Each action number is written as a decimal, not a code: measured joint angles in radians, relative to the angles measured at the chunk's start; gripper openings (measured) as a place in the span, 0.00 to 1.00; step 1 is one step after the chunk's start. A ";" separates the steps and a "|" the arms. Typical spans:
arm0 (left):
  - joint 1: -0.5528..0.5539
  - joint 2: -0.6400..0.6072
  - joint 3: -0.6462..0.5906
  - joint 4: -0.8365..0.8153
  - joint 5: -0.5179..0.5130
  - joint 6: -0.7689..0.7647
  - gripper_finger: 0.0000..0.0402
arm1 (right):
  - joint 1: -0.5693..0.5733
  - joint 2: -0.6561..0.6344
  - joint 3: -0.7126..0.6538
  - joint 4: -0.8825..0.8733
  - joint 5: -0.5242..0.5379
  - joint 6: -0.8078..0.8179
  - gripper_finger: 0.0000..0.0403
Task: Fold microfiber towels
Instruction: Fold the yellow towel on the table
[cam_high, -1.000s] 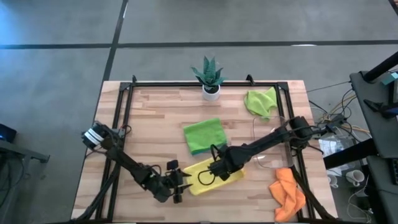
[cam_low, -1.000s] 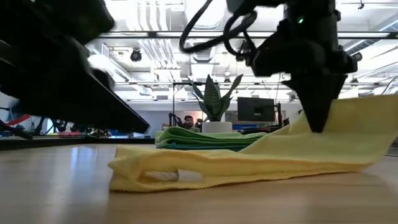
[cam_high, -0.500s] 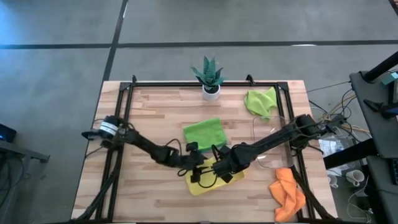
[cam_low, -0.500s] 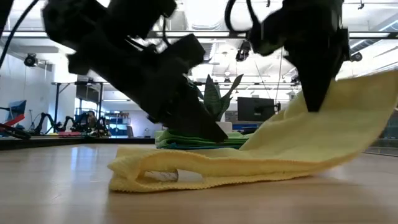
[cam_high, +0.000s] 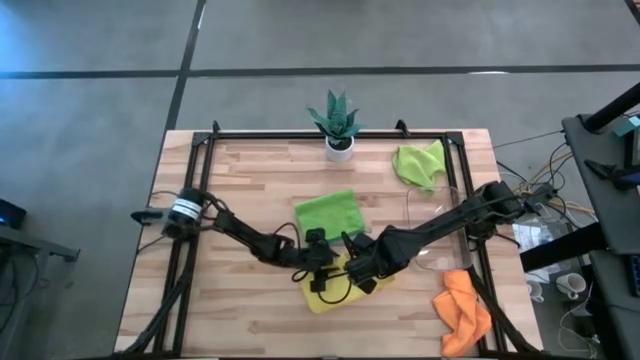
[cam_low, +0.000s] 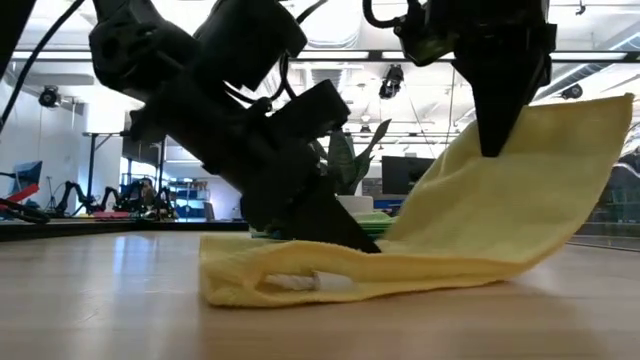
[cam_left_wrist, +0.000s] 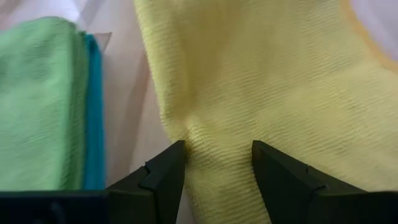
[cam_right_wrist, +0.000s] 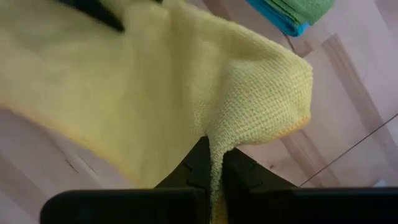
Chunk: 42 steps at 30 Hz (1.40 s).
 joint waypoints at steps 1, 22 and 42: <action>0.001 -0.011 -0.004 -0.011 -0.006 0.011 0.43 | 0.000 0.000 0.000 -0.001 0.000 -0.002 0.03; -0.196 -0.194 -0.129 -0.225 -0.297 -0.324 0.43 | -0.073 0.012 0.065 -0.064 -0.037 0.014 0.03; -0.182 -0.132 -0.134 -0.171 -0.318 -0.347 0.43 | -0.070 0.015 0.067 0.215 -0.090 0.006 0.03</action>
